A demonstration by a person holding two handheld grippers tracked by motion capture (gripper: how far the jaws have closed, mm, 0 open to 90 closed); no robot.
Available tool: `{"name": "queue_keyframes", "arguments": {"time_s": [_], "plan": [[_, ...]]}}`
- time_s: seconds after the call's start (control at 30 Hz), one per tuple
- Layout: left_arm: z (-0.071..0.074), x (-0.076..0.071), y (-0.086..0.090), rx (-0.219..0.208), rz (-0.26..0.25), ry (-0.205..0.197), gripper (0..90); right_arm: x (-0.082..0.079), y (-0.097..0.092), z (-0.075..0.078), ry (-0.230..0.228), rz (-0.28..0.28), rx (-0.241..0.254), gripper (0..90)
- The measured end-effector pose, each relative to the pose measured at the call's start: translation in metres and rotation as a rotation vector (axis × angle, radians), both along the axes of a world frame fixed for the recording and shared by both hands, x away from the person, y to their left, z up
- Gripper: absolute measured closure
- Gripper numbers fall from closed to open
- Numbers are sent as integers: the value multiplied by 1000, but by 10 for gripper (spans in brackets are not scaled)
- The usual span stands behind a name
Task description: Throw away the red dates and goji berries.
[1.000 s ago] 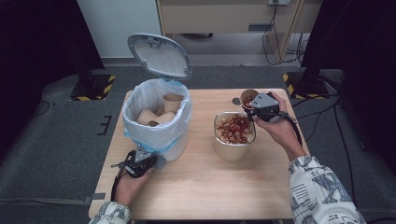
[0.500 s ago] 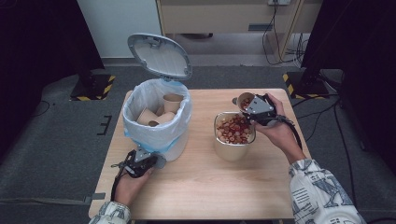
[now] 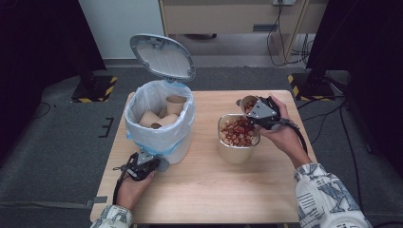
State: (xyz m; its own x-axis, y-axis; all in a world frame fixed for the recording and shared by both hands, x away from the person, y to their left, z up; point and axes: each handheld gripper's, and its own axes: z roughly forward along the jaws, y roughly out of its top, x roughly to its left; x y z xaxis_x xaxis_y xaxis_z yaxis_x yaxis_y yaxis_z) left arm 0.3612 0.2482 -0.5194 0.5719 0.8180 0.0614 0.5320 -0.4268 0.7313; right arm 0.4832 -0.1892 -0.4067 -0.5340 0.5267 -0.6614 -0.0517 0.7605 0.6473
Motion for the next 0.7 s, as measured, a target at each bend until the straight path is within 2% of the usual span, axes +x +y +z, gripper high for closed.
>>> {"name": "queue_keyframes", "arguments": {"time_s": [0.53,0.7], "plan": [[0,0,0,0,0,0,886,-3,1,2,-2,6,4,308],[0,0,0,-1,0,0,886,-6,1,1,-14,5,-18,308]]}}
